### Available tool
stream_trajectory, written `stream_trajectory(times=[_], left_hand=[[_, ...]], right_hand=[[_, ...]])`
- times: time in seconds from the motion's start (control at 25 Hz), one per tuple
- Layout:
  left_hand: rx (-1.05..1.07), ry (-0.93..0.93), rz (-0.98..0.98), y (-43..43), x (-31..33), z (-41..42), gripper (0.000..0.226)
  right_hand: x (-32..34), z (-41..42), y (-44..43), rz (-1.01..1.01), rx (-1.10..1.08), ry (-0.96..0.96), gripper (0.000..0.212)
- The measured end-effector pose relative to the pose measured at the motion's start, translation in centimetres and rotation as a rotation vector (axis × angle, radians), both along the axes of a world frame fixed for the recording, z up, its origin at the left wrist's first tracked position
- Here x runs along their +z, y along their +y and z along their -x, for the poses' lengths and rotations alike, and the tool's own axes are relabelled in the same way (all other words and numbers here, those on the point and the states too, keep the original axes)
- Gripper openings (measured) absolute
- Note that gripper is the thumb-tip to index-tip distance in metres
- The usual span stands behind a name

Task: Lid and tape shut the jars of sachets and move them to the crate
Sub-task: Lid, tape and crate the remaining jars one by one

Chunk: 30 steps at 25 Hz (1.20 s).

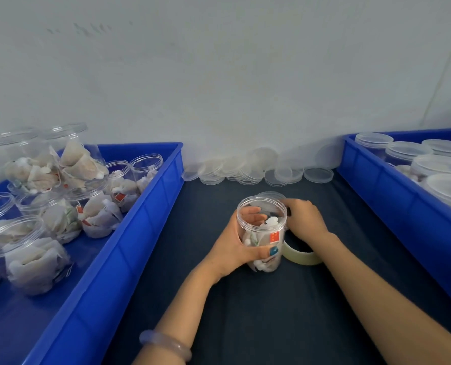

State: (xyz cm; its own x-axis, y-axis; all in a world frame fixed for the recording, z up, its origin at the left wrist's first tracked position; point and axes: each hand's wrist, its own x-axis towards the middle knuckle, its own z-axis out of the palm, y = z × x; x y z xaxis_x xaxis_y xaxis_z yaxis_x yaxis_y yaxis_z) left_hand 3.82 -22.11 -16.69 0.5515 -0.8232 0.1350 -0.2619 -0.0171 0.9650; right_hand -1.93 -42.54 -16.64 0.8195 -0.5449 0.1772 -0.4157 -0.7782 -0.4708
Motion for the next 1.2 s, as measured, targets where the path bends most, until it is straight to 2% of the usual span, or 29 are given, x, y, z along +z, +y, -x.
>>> stream_trajectory(times=[0.08, 0.24, 0.32, 0.44, 0.52, 0.56, 0.64, 0.72, 0.88, 1.04, 1.2], left_hand=[[-0.006, -0.003, -0.011, 0.0, 0.1, 0.0, 0.078], [-0.001, 0.003, -0.012, 0.1, 0.2, 0.1, 0.077], [-0.009, 0.007, -0.015, 0.2, 0.3, 0.1, 0.077], [-0.028, -0.007, -0.028, 0.3, 0.3, 0.1, 0.078], [-0.041, -0.016, -0.038, 0.5, 0.2, 0.0, 0.079], [-0.051, -0.017, -0.044, 0.5, 0.1, 0.0, 0.080], [-0.074, -0.023, -0.058, 0.7, 0.0, 0.0, 0.082], [-0.099, -0.027, -0.060, 0.7, 0.0, 0.0, 0.087], [-0.113, -0.023, -0.023, 0.7, -0.2, 0.3, 0.094], [-0.098, -0.028, 0.001, 0.8, -0.3, 0.5, 0.099], [-0.104, -0.051, 0.049, 0.9, 0.1, 0.8, 0.104]], right_hand=[[-0.5, 1.6, 0.9, -0.022, -0.014, -0.037, 0.014], [-0.6, 3.3, 1.7, -0.111, -0.002, -0.089, 0.021], [0.4, 4.0, 1.9, -0.181, 0.013, -0.234, 0.021], [2.8, 4.8, 3.0, -0.291, -0.011, -0.477, 0.009], [4.3, 5.1, 3.7, -0.354, -0.031, -0.658, 0.020], [5.1, 5.1, 4.0, -0.425, -0.044, -0.760, 0.023], [6.6, 5.2, 4.4, -0.695, -0.031, -0.911, 0.024], [7.6, 5.4, 5.3, -0.857, 0.051, -0.870, 0.035], [7.2, 4.6, 7.8, -0.754, 0.117, -0.545, 0.033], [7.3, 4.7, 8.4, -0.707, 0.179, -0.497, 0.034], [6.6, 5.2, 8.9, -0.816, 0.213, -0.499, 0.037]])
